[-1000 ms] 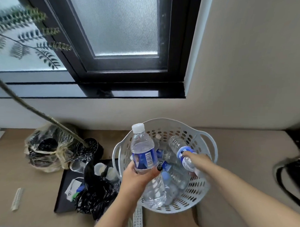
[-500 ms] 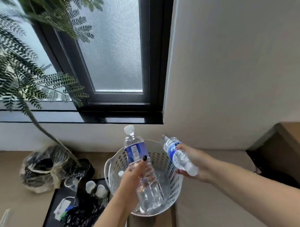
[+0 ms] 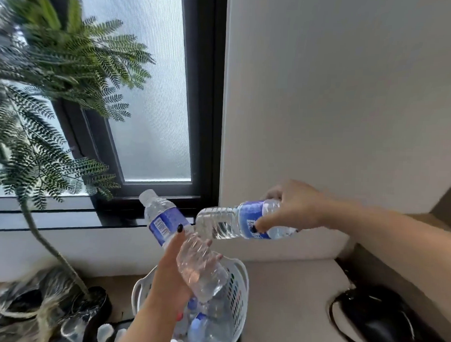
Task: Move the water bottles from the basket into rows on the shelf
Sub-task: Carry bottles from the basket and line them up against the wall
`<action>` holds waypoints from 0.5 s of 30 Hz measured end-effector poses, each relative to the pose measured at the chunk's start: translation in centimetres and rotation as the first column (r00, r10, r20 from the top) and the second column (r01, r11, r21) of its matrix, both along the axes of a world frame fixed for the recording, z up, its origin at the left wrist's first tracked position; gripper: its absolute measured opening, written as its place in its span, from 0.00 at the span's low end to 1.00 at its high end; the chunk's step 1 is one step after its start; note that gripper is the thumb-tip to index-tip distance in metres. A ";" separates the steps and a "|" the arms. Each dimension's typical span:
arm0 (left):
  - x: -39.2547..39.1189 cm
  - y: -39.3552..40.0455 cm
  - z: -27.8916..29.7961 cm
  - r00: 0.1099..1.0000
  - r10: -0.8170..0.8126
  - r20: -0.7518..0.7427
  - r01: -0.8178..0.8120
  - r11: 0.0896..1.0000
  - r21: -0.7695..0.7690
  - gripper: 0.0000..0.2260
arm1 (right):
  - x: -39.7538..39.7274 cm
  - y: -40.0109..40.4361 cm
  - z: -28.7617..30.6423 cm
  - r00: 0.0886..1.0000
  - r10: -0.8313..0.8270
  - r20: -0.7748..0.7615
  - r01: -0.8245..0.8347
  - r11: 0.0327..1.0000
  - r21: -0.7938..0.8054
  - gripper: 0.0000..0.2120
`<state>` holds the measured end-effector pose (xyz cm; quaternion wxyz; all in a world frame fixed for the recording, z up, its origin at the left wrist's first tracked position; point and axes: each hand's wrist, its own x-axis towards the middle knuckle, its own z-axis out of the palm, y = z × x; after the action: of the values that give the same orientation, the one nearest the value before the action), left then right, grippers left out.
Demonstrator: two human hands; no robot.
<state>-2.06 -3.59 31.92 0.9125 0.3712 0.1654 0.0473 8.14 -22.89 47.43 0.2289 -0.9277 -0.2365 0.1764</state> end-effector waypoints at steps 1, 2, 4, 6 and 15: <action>-0.2 -0.3 0.3 1.000 -0.013 0.021 0.013 1.000 -0.015 0.46 | -0.1 -0.1 1.1 0.999 0.032 0.038 -0.031 0.999 -0.033 0.17; -0.3 -0.4 0.3 0.999 -0.016 0.046 0.017 1.000 -0.017 0.48 | -0.3 -0.2 2.2 0.997 0.054 0.060 -0.050 0.997 -0.062 0.18; -0.5 -0.7 0.7 0.994 -0.065 0.084 0.069 0.996 -0.048 0.44 | -0.5 -0.3 4.0 0.992 0.074 0.107 -0.061 0.991 -0.115 0.18; -0.5 -0.6 1.0 0.986 -0.127 0.112 0.136 0.988 -0.079 0.34 | -0.7 0.0 5.4 0.983 0.095 0.156 -0.068 0.983 -0.171 0.20; -2.4 1.7 1.3 0.966 -0.248 0.068 0.250 0.968 -0.016 0.39 | -2.2 1.5 8.3 0.986 0.018 0.166 -0.052 0.977 0.206 0.18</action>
<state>-4.48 -1.86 33.21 0.9207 0.3759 0.0881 -0.0574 5.98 -21.41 55.69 0.3019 -0.9054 -0.2881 0.0778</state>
